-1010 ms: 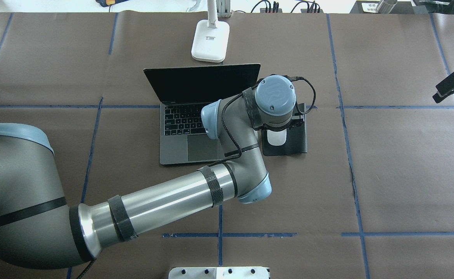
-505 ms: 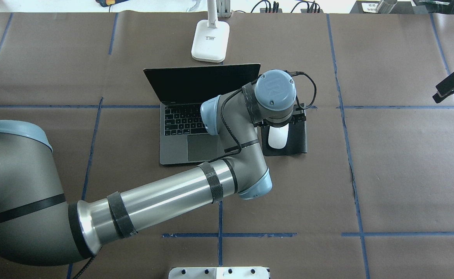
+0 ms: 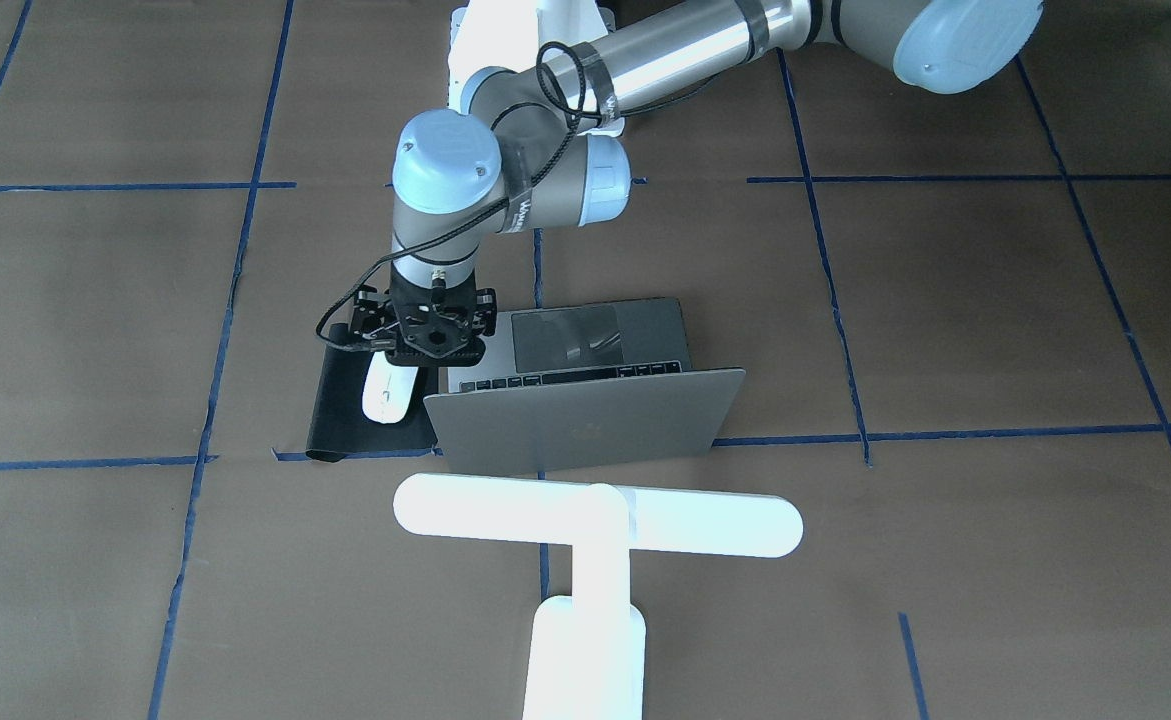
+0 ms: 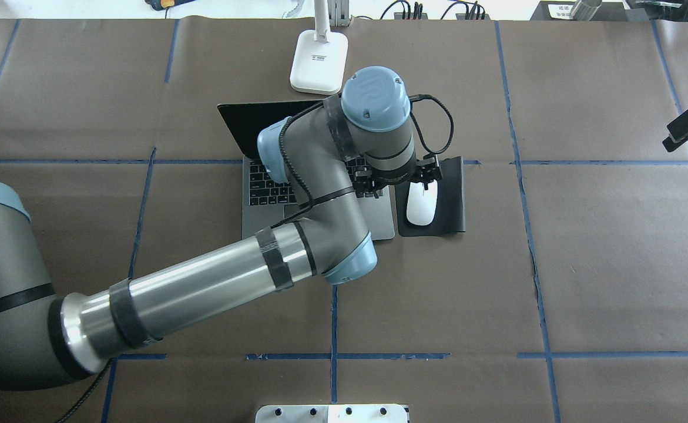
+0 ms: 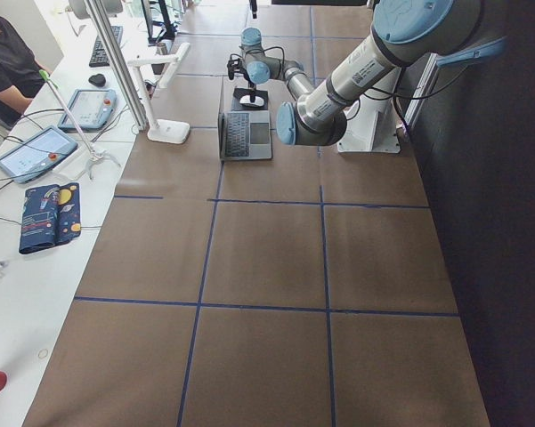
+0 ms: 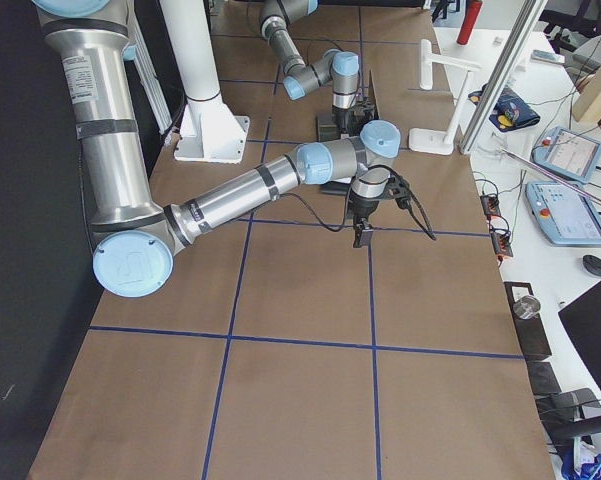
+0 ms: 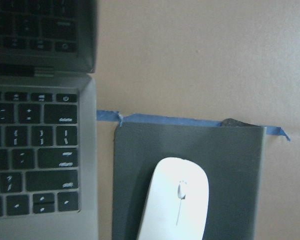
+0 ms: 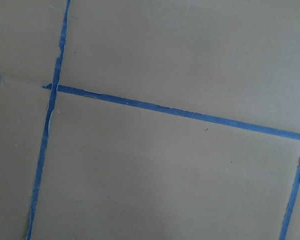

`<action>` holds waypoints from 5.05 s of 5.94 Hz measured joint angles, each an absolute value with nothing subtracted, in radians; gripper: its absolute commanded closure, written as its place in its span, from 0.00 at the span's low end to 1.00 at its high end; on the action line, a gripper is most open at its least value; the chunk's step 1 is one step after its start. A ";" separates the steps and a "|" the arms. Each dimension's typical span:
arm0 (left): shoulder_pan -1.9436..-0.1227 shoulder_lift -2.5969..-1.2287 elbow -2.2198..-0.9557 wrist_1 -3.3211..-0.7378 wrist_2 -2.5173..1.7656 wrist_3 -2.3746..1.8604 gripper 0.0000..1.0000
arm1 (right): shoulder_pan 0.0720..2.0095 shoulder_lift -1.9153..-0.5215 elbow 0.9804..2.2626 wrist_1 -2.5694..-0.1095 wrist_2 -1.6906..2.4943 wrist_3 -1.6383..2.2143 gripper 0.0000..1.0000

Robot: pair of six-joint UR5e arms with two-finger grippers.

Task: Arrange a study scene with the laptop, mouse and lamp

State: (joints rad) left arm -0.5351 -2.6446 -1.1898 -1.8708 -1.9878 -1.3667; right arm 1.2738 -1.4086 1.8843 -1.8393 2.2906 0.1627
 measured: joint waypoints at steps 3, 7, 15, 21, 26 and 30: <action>-0.546 -2.339 -1.643 -1.679 -2.033 -1.340 0.00 | 1.279 -1.409 1.887 -1.839 2.284 0.163 0.00; -0.635 -1.937 -2.051 -1.540 -2.042 -1.131 0.00 | 1.396 -1.550 1.869 -1.769 2.298 0.086 0.00; -1.206 -1.461 -2.031 -1.527 -2.312 -0.398 0.00 | 1.622 -1.696 1.620 -1.468 2.378 -0.075 0.00; -1.543 -1.446 -1.702 -1.533 -2.371 -0.014 0.00 | 1.623 -1.694 1.620 -1.467 2.373 -0.072 0.00; -1.607 -1.452 -1.648 -1.504 -2.370 0.086 0.00 | 1.623 -1.697 1.613 -1.467 2.374 -0.072 0.00; -1.606 -1.477 -1.648 -1.491 -2.363 0.087 0.00 | 1.623 -1.695 1.618 -1.465 2.374 -0.072 0.00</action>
